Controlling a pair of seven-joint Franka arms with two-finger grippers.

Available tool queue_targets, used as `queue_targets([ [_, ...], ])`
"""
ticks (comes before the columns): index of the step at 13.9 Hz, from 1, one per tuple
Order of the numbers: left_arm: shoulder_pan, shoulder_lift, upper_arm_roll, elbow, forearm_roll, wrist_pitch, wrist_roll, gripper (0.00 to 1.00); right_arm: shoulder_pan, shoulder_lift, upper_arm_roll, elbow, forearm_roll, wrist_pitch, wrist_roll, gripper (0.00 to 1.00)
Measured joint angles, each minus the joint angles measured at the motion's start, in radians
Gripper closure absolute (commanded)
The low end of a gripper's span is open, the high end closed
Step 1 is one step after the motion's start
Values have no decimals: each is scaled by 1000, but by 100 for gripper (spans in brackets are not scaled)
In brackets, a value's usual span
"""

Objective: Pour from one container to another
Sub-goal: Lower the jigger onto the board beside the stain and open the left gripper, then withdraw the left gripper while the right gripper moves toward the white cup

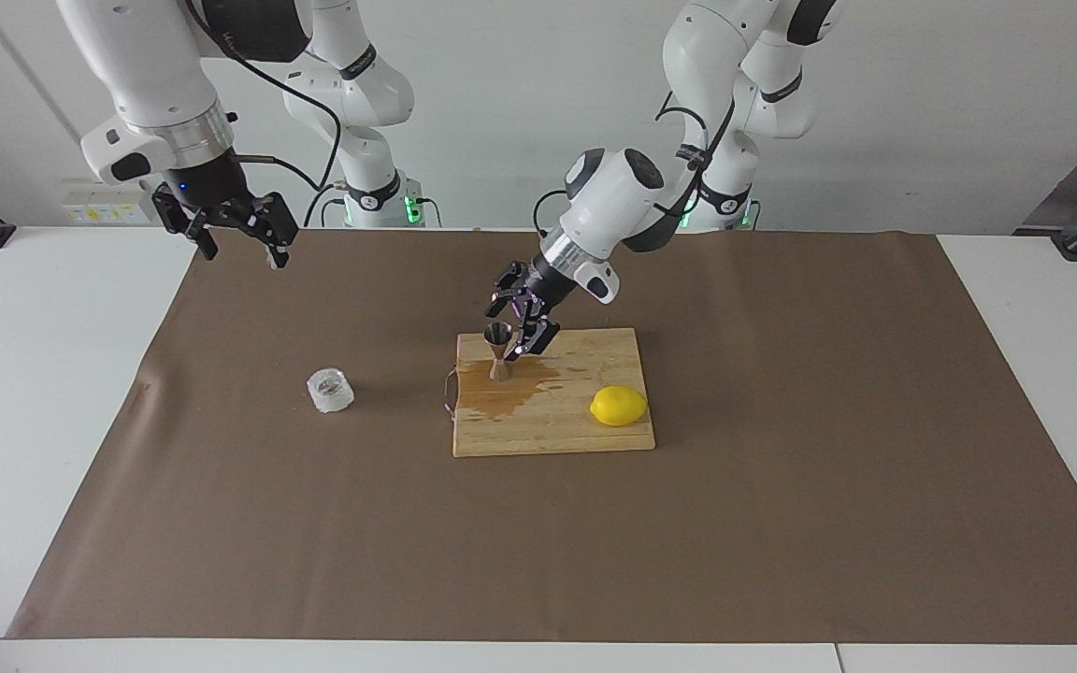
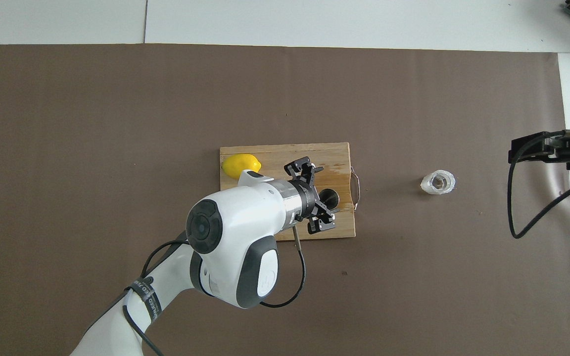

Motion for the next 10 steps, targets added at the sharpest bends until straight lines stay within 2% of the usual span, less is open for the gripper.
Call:
queue_targets([
  [4,8,-49,105,99,157,-258,-1,0,0,0,0,0,0,0,0,0],
  [6,44,-55,123,161,249,-377,-1,0,0,0,0,0,0,0,0,0],
  [10,132,-60,126,228,485,-463,9,0,0,0,0,0,0,0,0,0],
])
